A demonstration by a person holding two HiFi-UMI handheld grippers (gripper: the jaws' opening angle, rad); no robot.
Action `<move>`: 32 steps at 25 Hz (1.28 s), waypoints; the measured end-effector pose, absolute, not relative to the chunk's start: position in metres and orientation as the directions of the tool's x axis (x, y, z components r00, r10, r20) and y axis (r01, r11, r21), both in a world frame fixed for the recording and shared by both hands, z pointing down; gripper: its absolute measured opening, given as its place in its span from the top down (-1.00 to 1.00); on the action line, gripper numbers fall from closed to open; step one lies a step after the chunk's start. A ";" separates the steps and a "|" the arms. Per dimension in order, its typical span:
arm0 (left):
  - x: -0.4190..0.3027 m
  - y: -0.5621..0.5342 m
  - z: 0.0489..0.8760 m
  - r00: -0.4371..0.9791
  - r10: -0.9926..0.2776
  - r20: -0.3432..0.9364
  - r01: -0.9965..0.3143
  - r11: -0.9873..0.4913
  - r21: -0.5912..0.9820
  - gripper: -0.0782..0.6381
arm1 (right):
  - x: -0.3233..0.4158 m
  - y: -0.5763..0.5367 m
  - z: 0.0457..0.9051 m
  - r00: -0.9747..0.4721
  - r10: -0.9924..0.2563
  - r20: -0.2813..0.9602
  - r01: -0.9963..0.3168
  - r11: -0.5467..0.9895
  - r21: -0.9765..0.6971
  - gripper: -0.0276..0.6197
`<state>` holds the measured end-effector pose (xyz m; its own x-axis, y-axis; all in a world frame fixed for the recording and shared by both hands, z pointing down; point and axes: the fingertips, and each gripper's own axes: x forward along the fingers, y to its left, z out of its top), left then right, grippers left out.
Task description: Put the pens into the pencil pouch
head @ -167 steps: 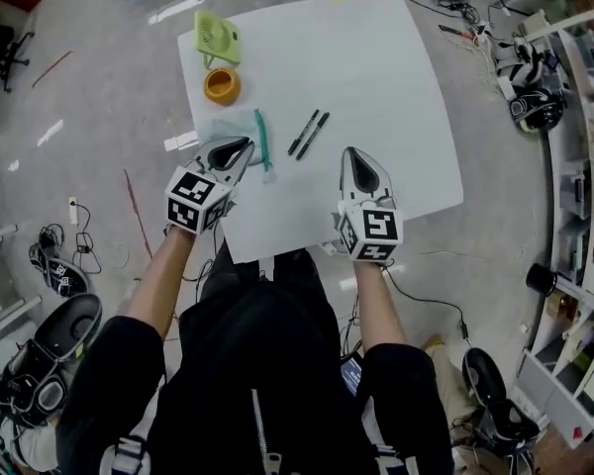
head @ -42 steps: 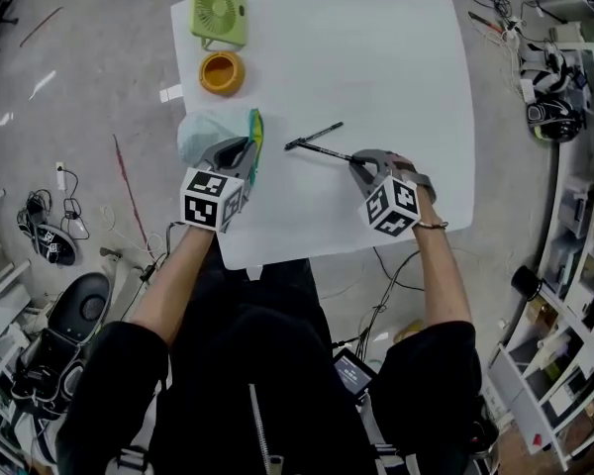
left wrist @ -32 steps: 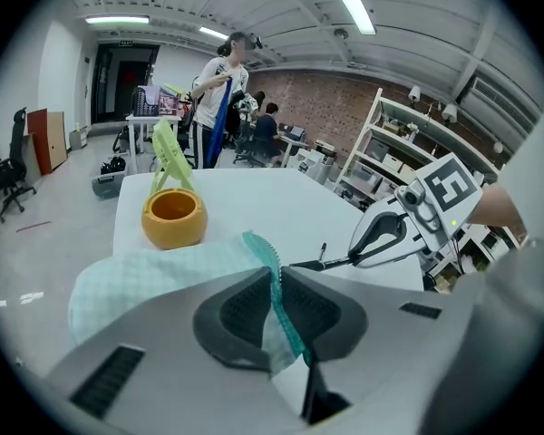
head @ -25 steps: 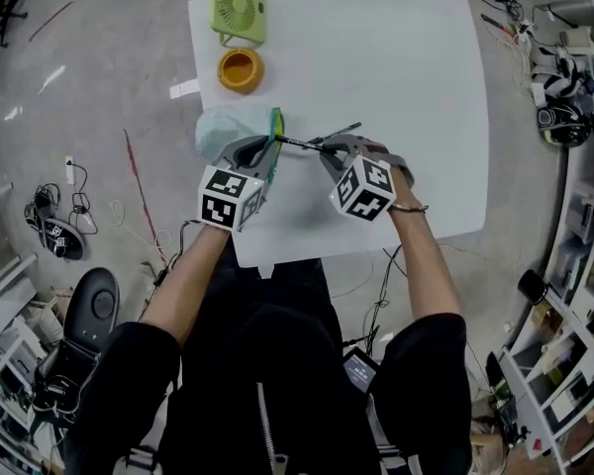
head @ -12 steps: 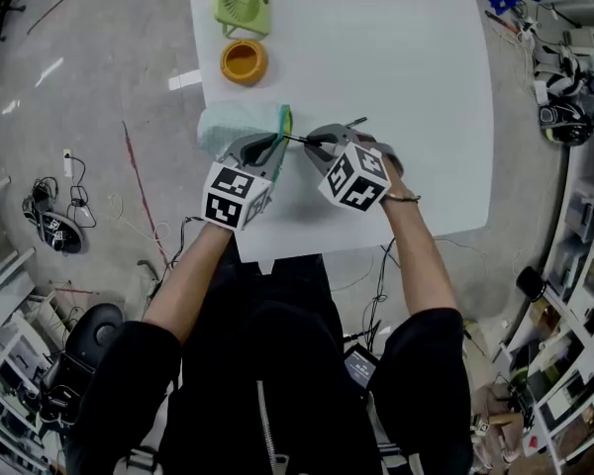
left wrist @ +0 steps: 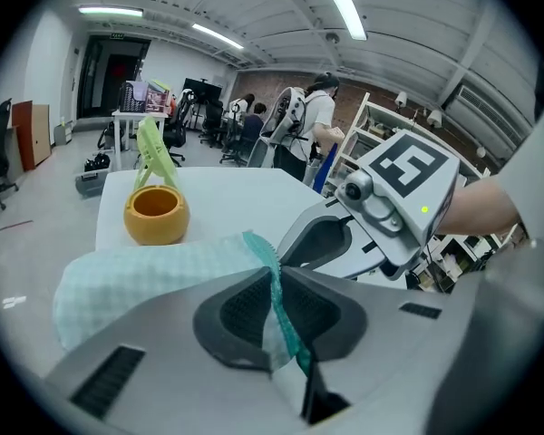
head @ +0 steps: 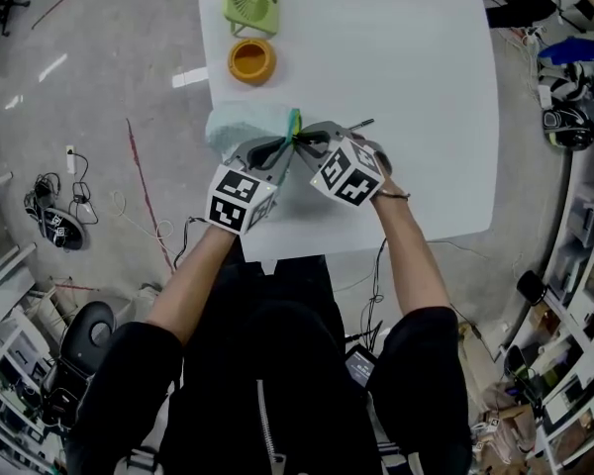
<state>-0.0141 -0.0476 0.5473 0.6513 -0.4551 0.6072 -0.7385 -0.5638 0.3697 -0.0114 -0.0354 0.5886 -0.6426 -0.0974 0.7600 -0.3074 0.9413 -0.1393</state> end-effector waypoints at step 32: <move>-0.020 -0.049 0.538 0.673 -0.456 0.582 -0.727 -0.553 0.408 0.64 | -0.018 -0.032 0.580 -0.683 -0.177 0.708 -0.368 0.921 -0.125 0.77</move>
